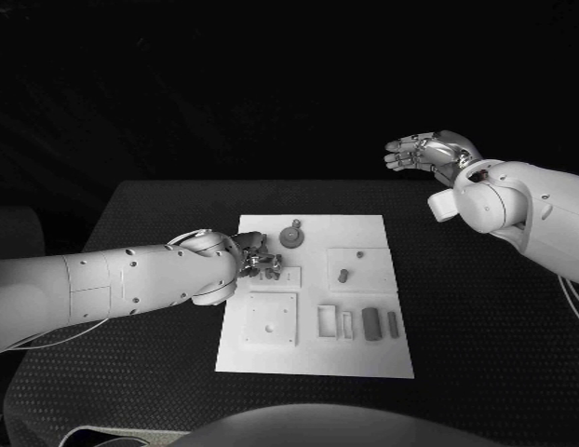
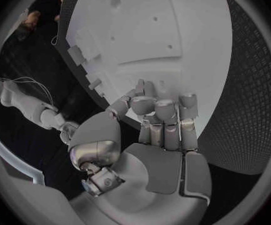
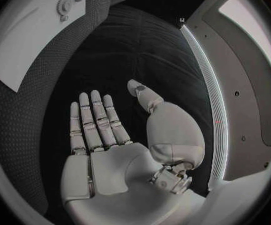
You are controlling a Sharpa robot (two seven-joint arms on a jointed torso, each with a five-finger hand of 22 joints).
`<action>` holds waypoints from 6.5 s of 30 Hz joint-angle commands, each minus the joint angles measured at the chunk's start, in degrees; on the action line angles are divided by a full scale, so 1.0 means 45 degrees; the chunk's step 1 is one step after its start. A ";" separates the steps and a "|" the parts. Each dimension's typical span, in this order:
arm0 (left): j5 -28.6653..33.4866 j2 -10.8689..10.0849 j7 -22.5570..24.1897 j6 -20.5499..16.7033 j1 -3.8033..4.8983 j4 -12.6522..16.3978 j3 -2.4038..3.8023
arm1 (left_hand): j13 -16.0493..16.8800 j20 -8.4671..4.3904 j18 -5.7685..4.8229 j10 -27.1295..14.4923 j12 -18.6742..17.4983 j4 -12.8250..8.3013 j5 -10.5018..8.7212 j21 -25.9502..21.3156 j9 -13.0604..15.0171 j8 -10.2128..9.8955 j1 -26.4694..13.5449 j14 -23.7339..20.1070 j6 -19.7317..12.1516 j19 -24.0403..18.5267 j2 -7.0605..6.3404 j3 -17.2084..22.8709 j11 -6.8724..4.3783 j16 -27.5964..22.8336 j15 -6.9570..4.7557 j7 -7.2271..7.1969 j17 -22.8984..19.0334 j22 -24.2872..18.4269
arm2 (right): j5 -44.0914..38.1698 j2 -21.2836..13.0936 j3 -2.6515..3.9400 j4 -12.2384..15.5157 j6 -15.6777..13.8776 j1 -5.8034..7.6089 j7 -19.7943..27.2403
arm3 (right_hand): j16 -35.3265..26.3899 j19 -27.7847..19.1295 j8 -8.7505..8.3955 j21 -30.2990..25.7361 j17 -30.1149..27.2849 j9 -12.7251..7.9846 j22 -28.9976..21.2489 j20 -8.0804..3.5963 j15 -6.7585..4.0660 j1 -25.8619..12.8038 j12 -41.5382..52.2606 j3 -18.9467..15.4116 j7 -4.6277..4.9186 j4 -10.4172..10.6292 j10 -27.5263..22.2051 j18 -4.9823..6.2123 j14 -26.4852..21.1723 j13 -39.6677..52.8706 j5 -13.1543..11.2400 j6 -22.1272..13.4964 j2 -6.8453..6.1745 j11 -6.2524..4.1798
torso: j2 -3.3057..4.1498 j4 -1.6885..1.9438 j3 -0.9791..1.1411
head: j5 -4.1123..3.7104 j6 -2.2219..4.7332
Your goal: Assemble the parts on the task board
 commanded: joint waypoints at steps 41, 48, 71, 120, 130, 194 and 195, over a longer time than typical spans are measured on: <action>0.0043 0.0048 0.0156 0.0229 -0.0098 0.0083 -0.0045 | -0.0240 -0.1589 0.0280 -0.0526 0.0116 0.1435 -0.2182 -0.0058 -0.0146 0.0110 0.0664 -0.0019 0.1130 0.0178 -0.2217 -0.0325 -0.0470 0.0105 -0.0178 -0.0598 -0.0302 0.0172 | 0.0004 -0.0026 0.0008 0.0040 0.0285 0.0000 0.0101 | -0.0110 -0.0151 0.0033 -0.0104 -0.0039 -0.0050 0.0068 -0.0008 0.0075 -0.0202 -0.0154 -0.0027 0.0250 0.0068 0.0108 -0.0163 -0.0095 0.0014 0.0089 -0.0009 -0.0056 0.0027 | 0.0000 -0.0005 0.0004 | -0.0008 0.0001; 0.0084 0.0030 0.0115 0.0135 -0.0098 0.0008 -0.0045 | -0.0263 -0.1588 0.0280 -0.0535 0.0134 0.1992 -0.2424 -0.0074 -0.0138 0.0144 0.0386 -0.0040 0.1106 0.0194 -0.2660 -0.0467 -0.0460 0.0132 -0.0189 -0.0588 -0.0330 0.0172 | 0.0004 -0.0021 0.0008 0.0038 0.0286 0.0000 0.0094 | -0.0115 -0.0172 0.0032 -0.0117 -0.0044 -0.0057 0.0080 -0.0006 0.0091 -0.0223 -0.0173 -0.0039 0.0269 0.0077 0.0119 -0.0175 -0.0109 0.0014 0.0090 -0.0011 -0.0055 0.0039 | 0.0006 -0.0006 -0.0001 | -0.0021 0.0024; 0.0523 -0.0078 0.0272 -0.0014 -0.0085 -0.0162 0.0107 | -0.0223 -0.1656 0.0443 -0.0661 0.0146 0.2736 -0.2412 -0.0158 0.0072 0.0257 -0.1161 -0.0238 0.0863 -0.0089 -0.3381 -0.2623 -0.0501 0.0237 -0.0309 -0.0628 -0.0337 0.0166 | 0.0004 -0.0021 0.0008 -0.0005 0.0285 -0.0037 0.0095 | -0.0123 -0.0229 0.0027 -0.0149 -0.0052 -0.0074 0.0116 -0.0006 0.0120 -0.0252 -0.0219 -0.0060 0.0308 0.0087 0.0141 -0.0204 -0.0132 0.0014 0.0097 -0.0023 -0.0049 0.0063 | -0.0010 -0.0011 0.0003 | -0.0072 0.0124; 0.0513 -0.0013 0.0341 0.0526 -0.0086 -0.0170 0.0091 | -0.0449 -0.1542 0.0342 -0.0597 -0.0158 0.0587 -0.2388 -0.0311 -0.0466 -0.0715 0.1124 -0.0425 -0.0009 -0.0149 -0.2309 -0.3448 -0.0053 0.0038 -0.0236 -0.0161 -0.0573 0.0105 | 0.0004 -0.0150 0.0008 0.0058 0.0297 -0.0066 0.0078 | -0.0115 -0.0253 0.0032 -0.0163 -0.0054 -0.0091 0.0170 -0.0012 0.0137 -0.0257 -0.0272 -0.0062 0.0340 0.0089 0.0177 -0.0224 -0.0133 0.0016 0.0131 -0.0019 -0.0032 0.0073 | 0.0000 -0.0005 0.0007 | -0.0110 0.0139; 0.0447 0.0046 0.0221 0.0567 -0.0086 -0.0259 0.0090 | -0.0457 -0.1546 0.0341 -0.0588 -0.0164 0.0663 -0.2388 -0.0325 -0.0499 -0.0779 0.1105 -0.0414 0.0000 -0.0135 -0.2118 -0.3465 -0.0043 0.0042 -0.0227 -0.0150 -0.0580 0.0105 | 0.0004 -0.0143 0.0008 0.0068 0.0300 -0.0066 0.0079 | -0.0115 -0.0256 0.0032 -0.0167 -0.0056 -0.0097 0.0185 -0.0012 0.0142 -0.0277 -0.0287 -0.0070 0.0348 0.0103 0.0185 -0.0229 -0.0136 0.0016 0.0132 -0.0020 -0.0024 0.0077 | 0.0003 -0.0016 0.0009 | -0.0120 0.0127; 0.1309 -0.0093 0.0228 0.1324 -0.0076 -0.0208 0.0759 | -0.0563 -0.1529 0.0215 -0.0623 -0.0182 -0.0207 -0.1471 -0.0386 -0.0005 -0.0894 0.3425 -0.0431 0.0212 -0.0228 0.0192 -0.4177 -0.0066 0.0045 -0.0208 -0.0178 -0.0674 0.0216 | 0.0008 -0.0127 0.0008 0.0069 0.0442 -0.0133 0.0067 | -0.0127 -0.0300 0.0028 -0.0211 -0.0073 -0.0133 0.0267 -0.0023 0.0173 -0.0397 -0.0386 -0.0095 0.0392 0.0186 0.0225 -0.0260 -0.0179 0.0014 0.0217 -0.0035 0.0044 0.0097 | -0.0006 0.0009 0.0014 | -0.0137 0.0134; 0.1475 -0.0094 0.0236 0.1444 -0.0076 -0.0221 0.0760 | -0.0565 -0.1528 0.0213 -0.0626 -0.0184 -0.0209 -0.1456 -0.0387 0.0004 -0.0896 0.3449 -0.0434 0.0208 -0.0233 0.0194 -0.4180 -0.0066 0.0044 -0.0206 -0.0178 -0.0675 0.0217 | 0.0008 -0.0126 0.0008 0.0064 0.0444 -0.0133 0.0067 | -0.0127 -0.0301 0.0028 -0.0212 -0.0073 -0.0134 0.0268 -0.0023 0.0174 -0.0397 -0.0388 -0.0095 0.0392 0.0186 0.0225 -0.0261 -0.0179 0.0014 0.0217 -0.0036 0.0044 0.0098 | -0.0004 0.0010 0.0012 | -0.0134 0.0133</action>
